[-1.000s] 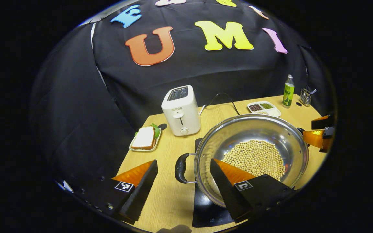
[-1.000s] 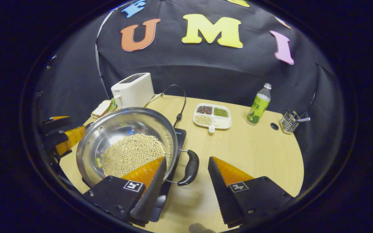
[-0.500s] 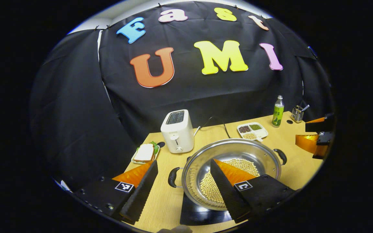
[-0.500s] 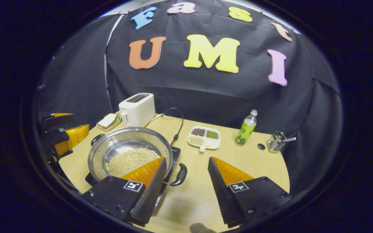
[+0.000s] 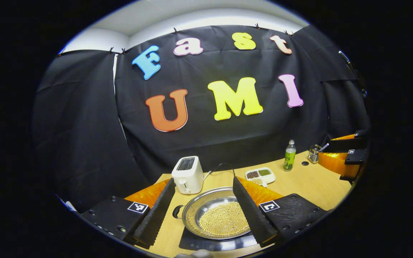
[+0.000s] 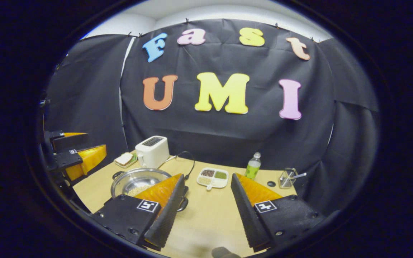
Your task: First push the handle of the pot to place it horizontally, then grasp the pot with both hands and set it on the induction cooktop.
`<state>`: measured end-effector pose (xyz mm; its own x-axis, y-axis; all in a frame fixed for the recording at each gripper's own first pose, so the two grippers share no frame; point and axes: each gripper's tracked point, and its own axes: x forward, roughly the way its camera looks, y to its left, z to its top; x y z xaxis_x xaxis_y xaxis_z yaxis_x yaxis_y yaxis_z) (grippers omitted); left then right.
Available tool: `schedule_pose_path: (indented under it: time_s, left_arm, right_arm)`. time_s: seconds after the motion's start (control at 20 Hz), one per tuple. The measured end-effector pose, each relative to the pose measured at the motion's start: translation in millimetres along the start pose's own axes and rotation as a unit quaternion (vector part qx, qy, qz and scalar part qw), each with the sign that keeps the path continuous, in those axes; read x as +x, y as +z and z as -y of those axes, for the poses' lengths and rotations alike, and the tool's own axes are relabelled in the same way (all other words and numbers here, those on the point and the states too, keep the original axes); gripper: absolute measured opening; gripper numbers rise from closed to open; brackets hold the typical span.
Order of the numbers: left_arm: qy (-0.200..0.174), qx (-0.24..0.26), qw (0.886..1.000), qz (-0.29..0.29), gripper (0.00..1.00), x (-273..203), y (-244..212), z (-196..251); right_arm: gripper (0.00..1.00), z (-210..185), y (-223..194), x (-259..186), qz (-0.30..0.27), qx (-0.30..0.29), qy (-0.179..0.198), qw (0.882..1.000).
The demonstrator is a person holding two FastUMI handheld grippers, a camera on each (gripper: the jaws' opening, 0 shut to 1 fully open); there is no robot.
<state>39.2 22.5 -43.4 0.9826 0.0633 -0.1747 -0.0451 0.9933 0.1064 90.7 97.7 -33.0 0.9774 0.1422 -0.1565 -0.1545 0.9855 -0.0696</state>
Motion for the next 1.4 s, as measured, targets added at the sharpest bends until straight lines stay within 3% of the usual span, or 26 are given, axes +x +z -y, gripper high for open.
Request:
schedule_pose_path:
  time_s: [0.3,0.4,0.55,0.9,1.4]
  left_arm:
    - [-0.013,-0.021,0.998,0.065,0.96,-38,75,49]
    - [-0.011,-0.032,0.997,0.075,0.96,-46,88,57]
    - [-0.012,-0.042,0.996,0.080,0.96,-59,100,69]
    - [-0.005,-0.034,0.996,0.084,0.96,-79,110,84]
    - [-0.006,-0.038,0.995,0.090,0.96,-88,118,103]
  right_arm:
    - [0.83,72,58,-71,0.085,0.005,-0.017,0.996]
    - [1.00,97,66,-88,0.096,-0.006,-0.039,0.995]
    - [1.00,116,71,-112,0.111,0.006,-0.046,0.993]
    - [1.00,166,60,-135,0.108,0.072,-0.075,0.989]
    - [1.00,191,59,-144,0.114,0.071,-0.077,0.988]
